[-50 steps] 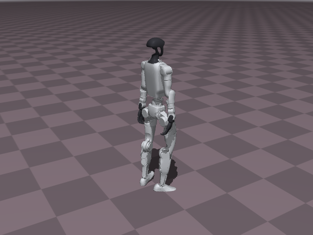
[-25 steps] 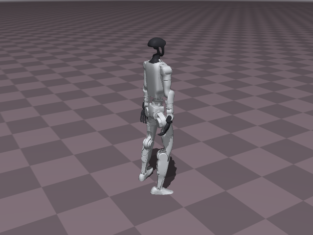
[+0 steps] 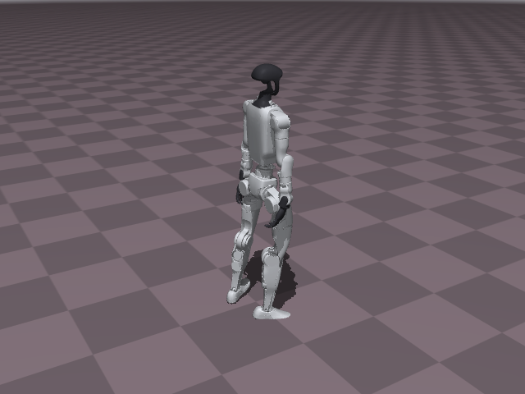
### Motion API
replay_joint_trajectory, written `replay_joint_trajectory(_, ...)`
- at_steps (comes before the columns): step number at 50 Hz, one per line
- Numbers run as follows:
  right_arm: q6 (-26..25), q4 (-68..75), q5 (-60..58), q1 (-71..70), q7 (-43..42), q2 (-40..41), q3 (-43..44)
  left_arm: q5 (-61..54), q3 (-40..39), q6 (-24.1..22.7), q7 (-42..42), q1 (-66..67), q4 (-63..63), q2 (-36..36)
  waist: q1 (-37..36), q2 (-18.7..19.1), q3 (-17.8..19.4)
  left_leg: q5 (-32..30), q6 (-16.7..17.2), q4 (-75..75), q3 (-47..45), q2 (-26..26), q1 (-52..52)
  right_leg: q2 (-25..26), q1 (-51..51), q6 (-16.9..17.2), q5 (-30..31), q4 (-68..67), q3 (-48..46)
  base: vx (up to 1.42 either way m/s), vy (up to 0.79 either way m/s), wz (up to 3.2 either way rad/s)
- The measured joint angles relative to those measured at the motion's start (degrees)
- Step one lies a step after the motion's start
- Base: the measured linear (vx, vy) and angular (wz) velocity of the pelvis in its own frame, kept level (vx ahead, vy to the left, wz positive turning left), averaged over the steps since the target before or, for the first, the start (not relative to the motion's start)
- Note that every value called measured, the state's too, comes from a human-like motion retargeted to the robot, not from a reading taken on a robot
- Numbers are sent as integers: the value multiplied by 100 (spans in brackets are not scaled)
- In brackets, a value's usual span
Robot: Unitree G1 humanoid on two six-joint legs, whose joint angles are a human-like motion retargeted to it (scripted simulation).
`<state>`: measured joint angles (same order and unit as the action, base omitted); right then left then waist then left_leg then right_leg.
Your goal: In place motions
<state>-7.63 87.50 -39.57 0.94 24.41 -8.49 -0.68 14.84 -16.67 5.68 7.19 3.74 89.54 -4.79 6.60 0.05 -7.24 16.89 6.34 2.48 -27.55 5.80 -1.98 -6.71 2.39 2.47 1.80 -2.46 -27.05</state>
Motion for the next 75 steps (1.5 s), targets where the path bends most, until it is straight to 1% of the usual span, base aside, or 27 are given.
replay_joint_trajectory(5,-171,189,-86,19,-292,-67,-2,-112,-39,-40,59,-48,-43,66,-26,54,28,-12,0,10,72,-9,18,-5,-50,-12,-22,11,-95,0,1,9)
replay_joint_trajectory(17,-217,370,63,65,-208,-147,138,-68,16,-2,89,-11,60,-20,-122,135,-5,-21,-20,16,185,-63,54,17,-144,-60,-70,55,-253,0,1,5)
replay_joint_trajectory(30,-82,106,-173,-37,-68,-63,-48,-31,23,58,41,-11,270,-81,-102,133,-23,-11,-25,13,287,-66,69,-20,-126,-45,-49,20,-319,0,0,0)
replay_joint_trajectory(40,-14,39,-21,-114,-34,-14,-160,-35,342,17,-46,-230,285,19,-147,188,4,23,19,-48,269,-25,56,15,46,-71,5,-69,-184,-1,-1,-8)
replay_joint_trajectory(43,5,204,99,-201,-262,1,-278,-124,205,-120,-67,-180,93,52,-186,235,52,52,34,35,279,37,107,54,100,-82,-4,-98,-99,-3,-6,-25)
replay_joint_trajectory(45,64,385,384,-284,-543,42,-395,-337,21,-263,-198,-92,10,63,-188,257,117,99,44,153,256,102,133,72,102,-93,-23,-122,-81,-3,-10,-10)
replay_joint_trajectory(47,206,611,845,-482,-661,129,-584,-843,-240,-628,-636,78,87,93,-185,231,205,180,29,449,272,181,236,43,82,-108,-43,-151,-86,-4,-13,4)
replay_joint_trajectory(48,248,714,1073,-635,-627,199,-662,-1156,-360,-936,-917,172,230,93,-176,205,258,199,-1,698,394,207,369,15,67,-117,-50,-157,-96,-6,-15,9)
replay_joint_trajectory(50,236,734,1411,-949,-394,388,-726,-1584,-467,-1313,-1234,380,499,-12,-188,142,396,128,-72,1301,541,274,677,-53,28,-120,-52,-140,-100,-8,-16,11)
replay_joint_trajectory(52,284,463,1580,-1285,35,606,-794,-1597,-488,-1248,-1081,588,705,-215,-199,57,624,-237,-103,2177,509,458,1058,-147,-43,-96,-40,-95,-139,-15,-17,24)
replay_joint_trajectory(53,323,254,1607,-1464,242,711,-831,-1523,-518,-1143,-934,674,766,-324,-207,23,747,-502,-62,2791,589,635,1380,-175,-70,-86,-24,-51,-180,-22,-18,38)
replay_joint_trajectory(55,434,-216,1601,-1782,546,871,-917,-1368,-506,-870,-687,921,786,-534,-326,-7,903,-1086,-110,3848,917,872,2073,-164,-81,-60,20,66,-221,-23,-19,33)
replay_joint_trajectory(57,630,-612,1501,-2052,750,949,-963,-1192,-499,-545,-582,1205,786,-719,-584,-87,974,-1363,-227,4461,1292,713,2580,-185,-72,-44,65,151,-141,-10,-12,-9)
replay_joint_trajectory(60,866,-978,1341,-2367,852,1011,-880,-962,-619,-69,-447,1546,786,-889,-1031,-209,1066,-907,-238,5004,1122,748,2838,-319,-39,-89,92,114,-18,0,2,-26)
replay_joint_trajectory(62,1033,-1083,1298,-2546,867,1046,-827,-920,-810,131,-416,1592,786,-892,-1124,-203,1149,-648,-289,5092,1038,735,2881,-346,-51,-122,90,96,-39,-7,5,9)
replay_joint_trajectory(65,1201,-1127,1257,-2591,897,1058,-892,-895,-854,246,-362,1559,786,-885,-1040,-173,1131,-550,-282,4811,906,683,2680,-346,-101,-124,36,63,-116,3,9,44)
replay_joint_trajectory(68,1262,-1008,878,-2290,842,938,-915,-904,-529,209,-489,1343,786,-869,-905,-113,979,-871,-186,3790,991,351,2087,-285,-212,-86,-72,19,-227,18,13,58)
replay_joint_trajectory(70,1166,-861,481,-1918,643,833,-804,-1005,-214,-56,-757,1052,786,-825,-857,-91,894,-760,-51,2755,1078,70,1522,-237,-291,-46,-194,-82,-271,24,13,50)
replay_joint_trajectory(72,1026,-622,150,-1398,315,721,-543,-1263,126,-550,-1238,666,786,-688,-701,-88,800,-57,-69,1858,830,-67,887,-224,-369,-17,-352,-279,-408,27,16,67)
replay_joint_trajectory(73,940,-467,57,-1107,136,645,-389,-1426,264,-750,-1390,454,786,-566,-580,-59,743,122,-197,1393,548,-77,605,-215,-400,-25,-418,-410,-514,30,19,90)
replay_joint_trajectory(75,687,-118,-5,-515,-225,421,-19,-1821,449,-982,-1368,-75,786,-209,-224,110,701,-23,-334,598,674,-239,220,-130,-422,-154,-470,-780,-785,25,25,94)
